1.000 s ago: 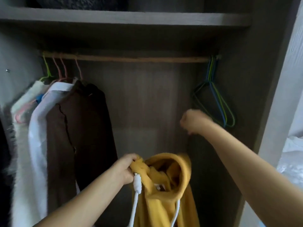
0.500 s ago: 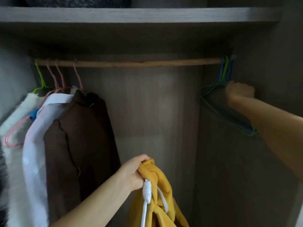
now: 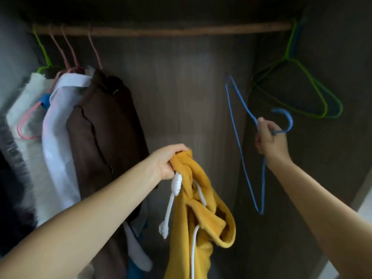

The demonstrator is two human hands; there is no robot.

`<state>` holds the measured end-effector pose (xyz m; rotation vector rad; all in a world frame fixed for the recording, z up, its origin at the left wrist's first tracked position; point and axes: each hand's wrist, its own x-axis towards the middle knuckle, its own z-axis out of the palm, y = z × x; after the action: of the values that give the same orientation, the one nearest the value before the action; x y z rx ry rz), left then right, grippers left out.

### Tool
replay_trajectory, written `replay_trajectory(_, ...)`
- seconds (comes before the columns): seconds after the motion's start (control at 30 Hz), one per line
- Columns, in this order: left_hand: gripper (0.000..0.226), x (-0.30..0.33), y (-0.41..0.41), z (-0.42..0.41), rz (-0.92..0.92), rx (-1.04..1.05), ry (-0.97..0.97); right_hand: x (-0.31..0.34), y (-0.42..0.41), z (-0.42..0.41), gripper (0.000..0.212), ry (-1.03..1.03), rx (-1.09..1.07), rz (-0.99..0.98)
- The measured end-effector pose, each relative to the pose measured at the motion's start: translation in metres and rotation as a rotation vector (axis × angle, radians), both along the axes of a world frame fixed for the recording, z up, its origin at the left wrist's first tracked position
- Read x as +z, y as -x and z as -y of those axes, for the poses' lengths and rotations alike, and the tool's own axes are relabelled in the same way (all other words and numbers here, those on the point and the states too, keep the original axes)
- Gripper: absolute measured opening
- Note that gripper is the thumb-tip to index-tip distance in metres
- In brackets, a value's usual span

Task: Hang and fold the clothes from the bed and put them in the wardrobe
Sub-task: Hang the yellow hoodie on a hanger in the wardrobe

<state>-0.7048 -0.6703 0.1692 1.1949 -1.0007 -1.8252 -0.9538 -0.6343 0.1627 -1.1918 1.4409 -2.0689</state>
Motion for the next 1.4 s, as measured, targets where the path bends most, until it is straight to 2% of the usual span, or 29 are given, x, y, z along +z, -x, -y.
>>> replay_trajectory(0.07,0.019,-0.008,-0.003,-0.002,0.052,-0.011,-0.018,0.008,-0.014,-0.016,0.034,0.030,0.091,0.173)
replay_trajectory(0.2,0.015,-0.027,-0.006,-0.003,0.071,0.002,-0.066,0.018,-0.033,-0.067,0.044,0.208,0.314,0.393)
replay_trajectory(0.37,0.014,-0.037,-0.006,-0.003,0.040,0.028,-0.037,0.002,-0.056,-0.116,0.052,0.310,0.311,0.441)
replay_trajectory(0.57,0.012,-0.033,-0.007,-0.013,-0.038,-0.074,0.056,-0.004,-0.067,-0.137,0.053,0.421,0.254,0.490)
replay_trajectory(0.67,0.023,-0.020,-0.008,-0.021,-0.132,-0.174,0.119,-0.021,-0.092,-0.130,0.053,0.384,0.261,0.422)
replay_trajectory(0.77,0.036,0.000,-0.015,-0.027,-0.222,-0.219,0.220,-0.045,-0.119,-0.128,0.053,0.296,0.314,0.227)
replay_trajectory(0.83,0.033,0.018,-0.023,-0.029,-0.291,-0.207,0.274,-0.063,-0.132,-0.130,0.052,0.161,0.320,0.080)
replay_trajectory(0.93,0.047,0.044,-0.044,-0.024,-0.444,-0.148,0.383,-0.082,-0.140,-0.139,0.053,-0.118,0.308,-0.119)
replay_trajectory(1.0,0.041,0.060,-0.060,-0.019,-0.481,-0.046,0.436,-0.078,-0.138,-0.146,0.048,-0.255,0.343,-0.210)
replay_trajectory(1.07,0.039,0.063,-0.071,-0.018,-0.399,0.049,0.444,-0.061,-0.128,-0.152,0.047,-0.315,0.413,-0.282)
replay_trajectory(1.13,0.031,0.053,-0.077,-0.020,-0.198,0.069,0.399,-0.039,-0.113,-0.161,0.038,-0.327,0.465,-0.378)
replay_trajectory(1.17,0.028,0.045,-0.080,-0.021,-0.084,0.011,0.364,-0.028,-0.105,-0.167,0.034,-0.327,0.495,-0.423)
replay_trajectory(1.27,0.012,0.017,-0.084,-0.035,0.250,-0.324,0.287,-0.008,-0.074,-0.186,0.031,-0.397,0.544,-0.475)
replay_trajectory(1.3,0.014,0.008,-0.080,-0.044,0.327,-0.443,0.275,-0.004,-0.064,-0.192,0.030,-0.449,0.534,-0.496)
replay_trajectory(1.37,0.040,-0.012,-0.062,-0.060,0.476,-0.713,0.293,0.002,-0.045,-0.202,0.029,-0.553,0.526,-0.537)
replay_trajectory(1.4,0.045,-0.023,-0.048,-0.073,0.610,-0.860,0.365,0.004,-0.036,-0.207,0.029,-0.604,0.534,-0.554)
